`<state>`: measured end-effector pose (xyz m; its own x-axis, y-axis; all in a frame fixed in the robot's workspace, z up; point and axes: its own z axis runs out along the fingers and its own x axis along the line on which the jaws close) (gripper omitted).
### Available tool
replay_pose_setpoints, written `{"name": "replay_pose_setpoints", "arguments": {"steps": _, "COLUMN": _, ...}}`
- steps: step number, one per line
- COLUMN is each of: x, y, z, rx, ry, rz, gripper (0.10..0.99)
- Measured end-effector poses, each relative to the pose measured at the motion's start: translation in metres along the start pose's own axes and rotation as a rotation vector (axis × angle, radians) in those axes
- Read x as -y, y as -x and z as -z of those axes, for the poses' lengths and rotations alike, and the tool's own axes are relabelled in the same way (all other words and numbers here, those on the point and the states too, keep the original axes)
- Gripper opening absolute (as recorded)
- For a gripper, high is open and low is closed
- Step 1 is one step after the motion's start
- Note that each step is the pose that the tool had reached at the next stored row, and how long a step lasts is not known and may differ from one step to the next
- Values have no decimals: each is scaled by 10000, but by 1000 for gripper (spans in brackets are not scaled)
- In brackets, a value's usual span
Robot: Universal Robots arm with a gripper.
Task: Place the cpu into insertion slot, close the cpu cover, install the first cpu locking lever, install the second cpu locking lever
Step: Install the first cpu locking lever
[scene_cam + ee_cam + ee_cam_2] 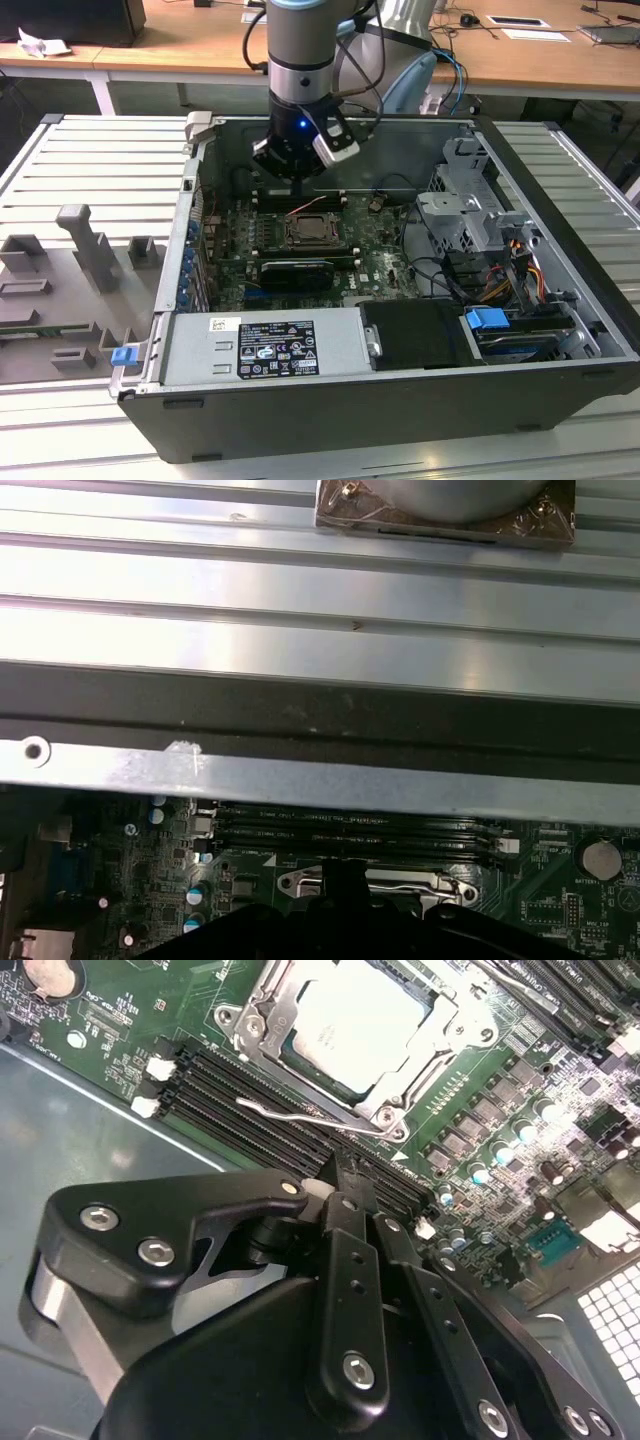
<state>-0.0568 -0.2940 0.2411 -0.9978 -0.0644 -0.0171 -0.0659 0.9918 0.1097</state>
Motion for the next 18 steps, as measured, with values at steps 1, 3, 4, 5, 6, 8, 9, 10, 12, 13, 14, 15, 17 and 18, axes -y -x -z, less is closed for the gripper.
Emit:
{"name": "replay_pose_setpoints", "arguments": {"steps": 1, "x": 1, "y": 7, "z": -4, "rx": 1, "ry": 3, "rz": 0, "gripper": 106}}
{"name": "replay_pose_setpoints", "arguments": {"steps": 3, "x": 4, "y": 30, "z": -16, "rx": 2, "ry": 20, "rz": 1, "gripper": 106}}
{"name": "replay_pose_setpoints", "arguments": {"steps": 4, "x": 6, "y": 40, "z": -30, "rx": -1, "ry": 20, "rz": 21, "gripper": 106}}
{"name": "replay_pose_setpoints", "arguments": {"steps": 5, "x": 7, "y": 43, "z": -41, "rx": -3, "ry": 20, "rz": 71, "gripper": 106}}
{"name": "replay_pose_setpoints", "arguments": {"steps": 6, "x": 9, "y": 44, "z": -56, "rx": -6, "ry": 21, "rz": 153, "gripper": 106}}
{"name": "replay_pose_setpoints", "arguments": {"steps": 8, "x": 12, "y": 56, "z": -80, "rx": -8, "ry": 22, "rz": 178, "gripper": 106}}
{"name": "replay_pose_setpoints", "arguments": {"steps": 9, "x": 12, "y": 72, "z": -95, "rx": -8, "ry": 22, "rz": 177, "gripper": 106}}
{"name": "replay_pose_setpoints", "arguments": {"steps": 10, "x": 8, "y": 83, "z": -103, "rx": -8, "ry": 21, "rz": 175, "gripper": 106}}
{"name": "replay_pose_setpoints", "arguments": {"steps": 12, "x": -2, "y": 106, "z": -117, "rx": -6, "ry": 22, "rz": 170, "gripper": 106}}
{"name": "replay_pose_setpoints", "arguments": {"steps": 13, "x": -2, "y": 117, "z": -123, "rx": -3, "ry": 23, "rz": 149, "gripper": 106}}
{"name": "replay_pose_setpoints", "arguments": {"steps": 14, "x": -2, "y": 124, "z": -128, "rx": -1, "ry": 22, "rz": 121, "gripper": 106}}
{"name": "replay_pose_setpoints", "arguments": {"steps": 15, "x": -3, "y": 133, "z": -134, "rx": 3, "ry": 21, "rz": 82, "gripper": 106}}
{"name": "replay_pose_setpoints", "arguments": {"steps": 17, "x": -2, "y": 135, "z": -137, "rx": 4, "ry": 19, "rz": 65, "gripper": 106}}
{"name": "replay_pose_setpoints", "arguments": {"steps": 18, "x": -2, "y": 135, "z": -140, "rx": 5, "ry": 20, "rz": 63, "gripper": 106}}
